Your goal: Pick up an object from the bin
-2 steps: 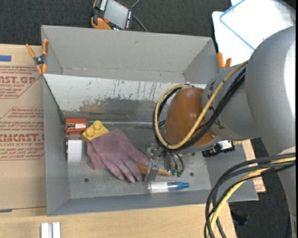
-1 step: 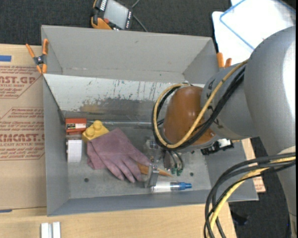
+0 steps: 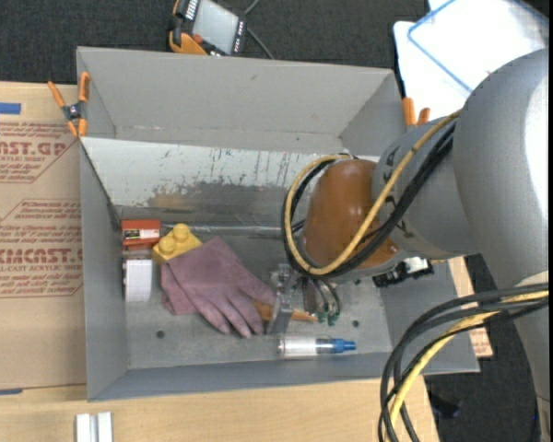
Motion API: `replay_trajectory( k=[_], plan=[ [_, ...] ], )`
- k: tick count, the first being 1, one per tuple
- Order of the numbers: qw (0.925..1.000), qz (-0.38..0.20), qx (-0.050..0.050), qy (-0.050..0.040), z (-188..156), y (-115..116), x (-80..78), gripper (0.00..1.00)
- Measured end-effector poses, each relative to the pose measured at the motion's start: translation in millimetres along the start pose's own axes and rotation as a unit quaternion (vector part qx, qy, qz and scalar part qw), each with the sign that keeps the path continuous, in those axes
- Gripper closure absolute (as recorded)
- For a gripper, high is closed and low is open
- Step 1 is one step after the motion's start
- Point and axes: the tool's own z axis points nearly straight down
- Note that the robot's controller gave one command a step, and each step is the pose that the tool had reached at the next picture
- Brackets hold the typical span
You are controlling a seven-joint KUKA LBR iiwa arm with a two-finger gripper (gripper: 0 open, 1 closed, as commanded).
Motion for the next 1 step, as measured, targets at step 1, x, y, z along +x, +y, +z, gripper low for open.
replay_trajectory(
  k=[1],
  plan=[
    [1.0, 0.0, 0.0, 0.0, 0.0, 0.0, 0.0, 1.0]
  ],
)
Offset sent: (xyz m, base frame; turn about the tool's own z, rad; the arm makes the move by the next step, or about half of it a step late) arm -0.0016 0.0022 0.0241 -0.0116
